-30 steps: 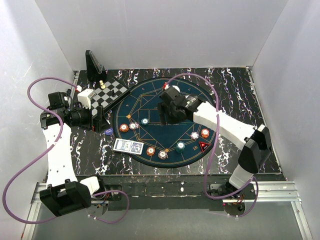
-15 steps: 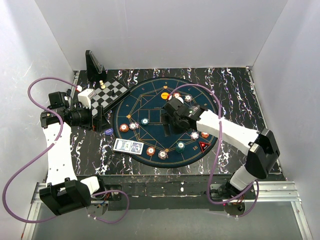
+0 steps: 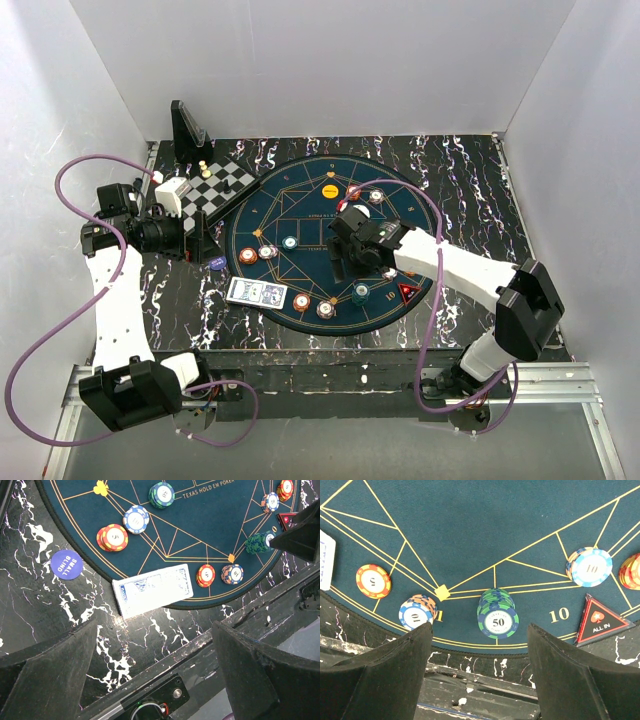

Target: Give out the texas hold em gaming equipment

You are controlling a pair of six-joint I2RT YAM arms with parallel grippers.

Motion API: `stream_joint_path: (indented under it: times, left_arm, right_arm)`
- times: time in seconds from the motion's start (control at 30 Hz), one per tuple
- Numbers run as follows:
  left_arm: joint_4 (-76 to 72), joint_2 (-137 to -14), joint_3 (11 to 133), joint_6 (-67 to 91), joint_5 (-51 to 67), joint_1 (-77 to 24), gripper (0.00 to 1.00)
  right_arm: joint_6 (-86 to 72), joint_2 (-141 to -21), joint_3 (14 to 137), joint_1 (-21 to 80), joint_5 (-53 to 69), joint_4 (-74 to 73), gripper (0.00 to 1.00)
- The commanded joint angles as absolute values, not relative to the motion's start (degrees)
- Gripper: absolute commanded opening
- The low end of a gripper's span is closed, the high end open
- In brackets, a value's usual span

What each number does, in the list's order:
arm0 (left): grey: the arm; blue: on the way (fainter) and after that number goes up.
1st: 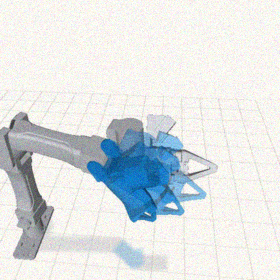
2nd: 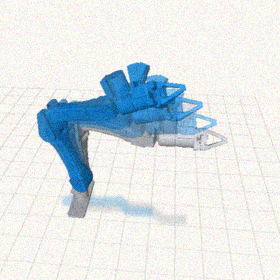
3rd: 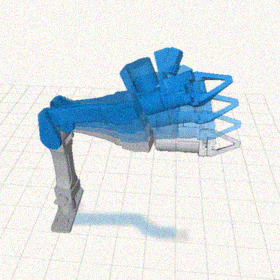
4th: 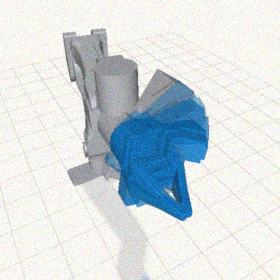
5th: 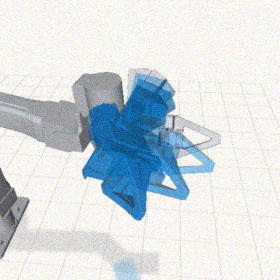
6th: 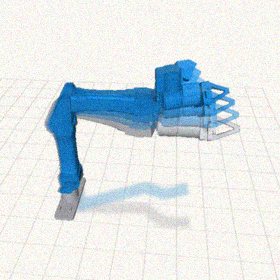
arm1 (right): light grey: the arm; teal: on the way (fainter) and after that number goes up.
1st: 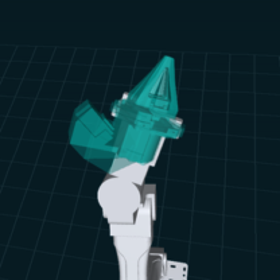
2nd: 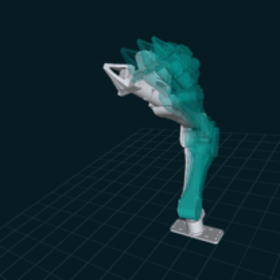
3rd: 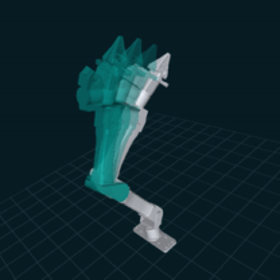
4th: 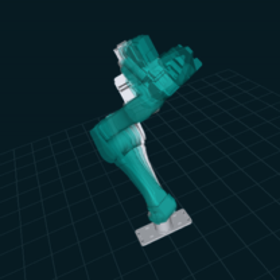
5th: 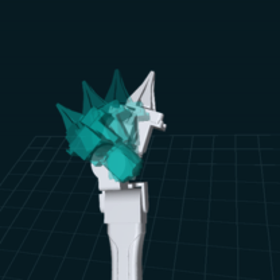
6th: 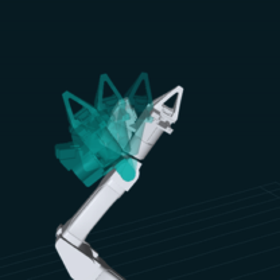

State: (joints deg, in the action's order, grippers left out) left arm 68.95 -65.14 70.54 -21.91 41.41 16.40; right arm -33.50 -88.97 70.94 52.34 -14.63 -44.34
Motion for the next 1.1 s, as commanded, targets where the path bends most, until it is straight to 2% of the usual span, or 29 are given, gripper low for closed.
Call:
stream_joint_path:
  times: [0.0, 0.53, 0.7, 1.07]
  left_arm:
    - [68.5, -64.0, 71.3, -21.2, 42.3, 16.7, 1.0]
    - [68.1, -63.5, 70.9, -20.5, 42.5, 16.7, 1.0]
    - [68.4, -63.0, 70.8, -21.1, 41.5, 16.7, 1.0]
    - [68.4, -63.4, 71.3, -20.9, 41.1, 16.7, 1.0]
  right_arm:
    - [-34.8, -87.6, 69.4, 52.8, -14.9, -42.1, 0.83]
    - [-35.2, -90.6, 63.3, 52.8, -14.3, -38.5, 0.81]
    - [-35.8, -92.7, 61.6, 52.7, -13.5, -36.5, 0.78]
    - [-36.3, -92.9, 60.4, 52.8, -13.1, -35.2, 0.56]
